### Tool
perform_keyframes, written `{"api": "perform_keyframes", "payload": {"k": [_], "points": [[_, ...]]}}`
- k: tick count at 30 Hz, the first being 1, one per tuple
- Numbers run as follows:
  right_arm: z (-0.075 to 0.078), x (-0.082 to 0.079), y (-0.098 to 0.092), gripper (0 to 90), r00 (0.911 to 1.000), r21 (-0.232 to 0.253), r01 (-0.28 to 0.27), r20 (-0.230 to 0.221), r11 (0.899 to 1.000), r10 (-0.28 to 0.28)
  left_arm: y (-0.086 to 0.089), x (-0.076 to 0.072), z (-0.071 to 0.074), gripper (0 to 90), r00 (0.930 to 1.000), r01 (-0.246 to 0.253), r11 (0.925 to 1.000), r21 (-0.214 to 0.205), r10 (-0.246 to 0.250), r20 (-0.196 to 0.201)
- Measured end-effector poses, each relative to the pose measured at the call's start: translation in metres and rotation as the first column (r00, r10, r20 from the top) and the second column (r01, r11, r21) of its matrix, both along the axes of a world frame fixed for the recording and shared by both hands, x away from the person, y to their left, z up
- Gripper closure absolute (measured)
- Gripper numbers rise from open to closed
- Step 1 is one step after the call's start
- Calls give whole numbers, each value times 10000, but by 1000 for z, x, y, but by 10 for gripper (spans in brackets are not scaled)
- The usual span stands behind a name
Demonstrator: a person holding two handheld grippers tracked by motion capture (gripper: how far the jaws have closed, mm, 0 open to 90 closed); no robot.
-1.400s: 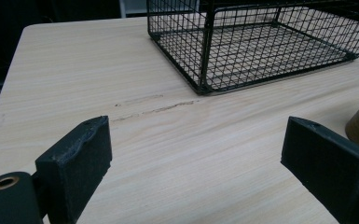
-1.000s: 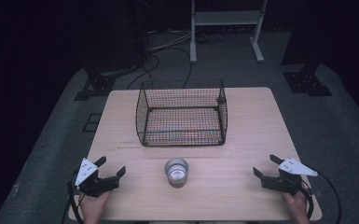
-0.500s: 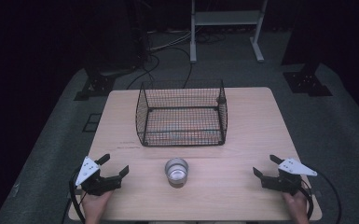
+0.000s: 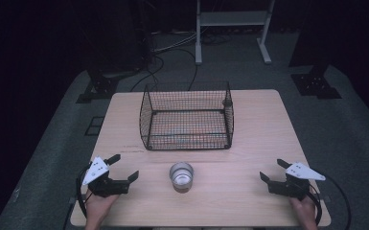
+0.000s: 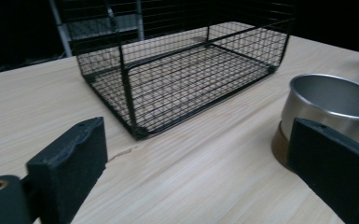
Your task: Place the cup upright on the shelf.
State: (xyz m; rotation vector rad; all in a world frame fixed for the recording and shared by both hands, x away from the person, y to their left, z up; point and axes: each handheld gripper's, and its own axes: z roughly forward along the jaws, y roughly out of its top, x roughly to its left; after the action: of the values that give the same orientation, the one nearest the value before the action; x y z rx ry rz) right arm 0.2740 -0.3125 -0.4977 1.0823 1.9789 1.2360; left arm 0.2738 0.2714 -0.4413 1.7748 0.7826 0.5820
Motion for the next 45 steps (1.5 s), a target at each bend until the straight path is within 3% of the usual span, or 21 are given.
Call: {"api": "perform_keyframes", "payload": {"k": [7, 12, 17, 22, 25, 30, 31, 33, 34, 37, 40, 45], "points": [[0, 0, 0, 136, 10000, 4, -5, 1, 10000, 5, -14, 5, 13, 34, 9970, 769, 9961, 426, -770, -2], [0, 0, 0, 136, 10000, -3, -14, 6, 10000, 14, -27, 8, 22, 29, 9891, 1473, 9867, 692, -1473, -52], [0, 0, 0, 136, 10000, 0, -30, 8, 10000, 30, -40, 12, 28, 24, 9743, 2254, 9700, 913, -2241, -248], [0, 0, 0, 136, 10000, 0, -32, 0, 10000, 32, -47, 15, 29, 22, 9659, 2585, 9601, 1065, -2552, -438], [0, 0, 0, 136, 10000, -11, -48, 4, 10000, 48, -55, 17, 30, 22, 9574, 2876, 9496, 1244, -2816, -638], [0, 0, 0, 136, 10000, -11, -56, -1, 10000, 56, -62, 18, 30, 20, 9496, 3118, 9409, 1322, -3039, -765], [0, 0, 0, 136, 10000, -15, -68, 2, 10000, 68, -66, 19, 30, 20, 9458, 3230, 9361, 1394, -3139, -833], [0, 0, 0, 136, 10000, -19, -87, 0, 10000, 87, -68, 20, 30, 20, 9441, 3274, 9348, 1379, -3176, -883], [0, 0, 0, 136, 10000, -21, -92, 1, 10000, 92, -73, 21, 29, 20, 9387, 3423, 9278, 1485, -3308, -968], [0, 0, 0, 136, 10000, -19, -100, -1, 9999, 100, -77, 21, 27, 19, 9349, 3522, 9223, 1592, -3388, -1059], [0, 0, 0, 136, 10000, -23, -99, -1, 9999, 99, -84, 23, 25, 17, 9249, 3767, 9099, 1736, -3590, -1252], [0, 0, 1, 136, 9999, -36, -103, 1, 9999, 103, -93, 24, 21, 17, 9149, 3987, 8980, 1862, -3755, -1482]]}}
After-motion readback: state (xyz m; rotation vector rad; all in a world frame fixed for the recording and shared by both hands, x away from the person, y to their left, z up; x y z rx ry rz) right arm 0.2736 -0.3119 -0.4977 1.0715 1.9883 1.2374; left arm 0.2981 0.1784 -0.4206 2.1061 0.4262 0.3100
